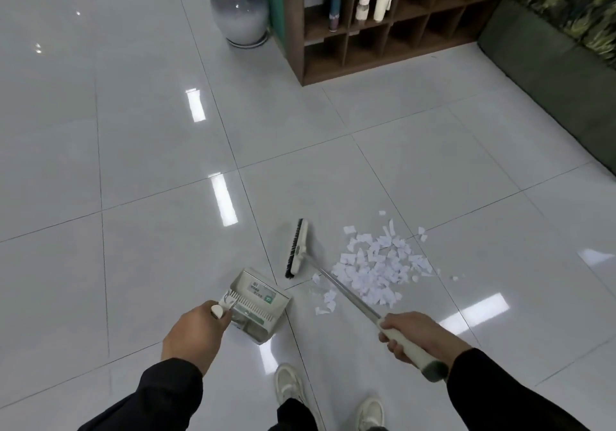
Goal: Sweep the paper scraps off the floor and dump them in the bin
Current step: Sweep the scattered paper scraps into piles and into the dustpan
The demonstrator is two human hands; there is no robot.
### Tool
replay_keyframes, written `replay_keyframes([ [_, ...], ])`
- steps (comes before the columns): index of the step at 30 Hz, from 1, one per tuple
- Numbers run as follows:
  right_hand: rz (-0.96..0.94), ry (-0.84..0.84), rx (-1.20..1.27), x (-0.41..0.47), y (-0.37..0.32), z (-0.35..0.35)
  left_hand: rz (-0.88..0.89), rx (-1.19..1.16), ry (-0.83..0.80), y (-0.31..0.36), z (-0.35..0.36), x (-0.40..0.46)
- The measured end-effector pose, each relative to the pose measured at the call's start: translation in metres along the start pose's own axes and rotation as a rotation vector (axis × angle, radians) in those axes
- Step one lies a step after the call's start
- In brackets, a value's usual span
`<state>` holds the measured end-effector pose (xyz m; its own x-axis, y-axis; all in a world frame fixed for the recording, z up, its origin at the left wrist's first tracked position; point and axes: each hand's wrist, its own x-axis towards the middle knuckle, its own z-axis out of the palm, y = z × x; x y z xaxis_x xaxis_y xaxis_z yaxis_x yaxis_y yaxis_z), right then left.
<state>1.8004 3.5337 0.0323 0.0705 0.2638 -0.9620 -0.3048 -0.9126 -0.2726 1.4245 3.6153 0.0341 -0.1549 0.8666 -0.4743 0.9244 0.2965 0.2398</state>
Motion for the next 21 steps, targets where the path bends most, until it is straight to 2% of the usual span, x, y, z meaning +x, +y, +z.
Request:
replay_keyframes([
  [5, 0.092, -0.066, -0.136, 0.021, 0.014, -0.001, -0.015, -0.013, 0.004, -0.022, 0.012, -0.029],
  [9, 0.113, -0.042, -0.211, 0.021, 0.03, -0.045, -0.051, 0.011, 0.017, -0.021, 0.027, -0.059],
  [16, -0.036, 0.046, -0.537, 0.02, 0.025, -0.141, -0.121, 0.01, 0.06, 0.026, 0.073, -0.131],
  [21, -0.079, 0.036, -0.546, 0.018, 0.022, -0.189, -0.135, -0.046, 0.11, 0.069, 0.108, -0.179],
])
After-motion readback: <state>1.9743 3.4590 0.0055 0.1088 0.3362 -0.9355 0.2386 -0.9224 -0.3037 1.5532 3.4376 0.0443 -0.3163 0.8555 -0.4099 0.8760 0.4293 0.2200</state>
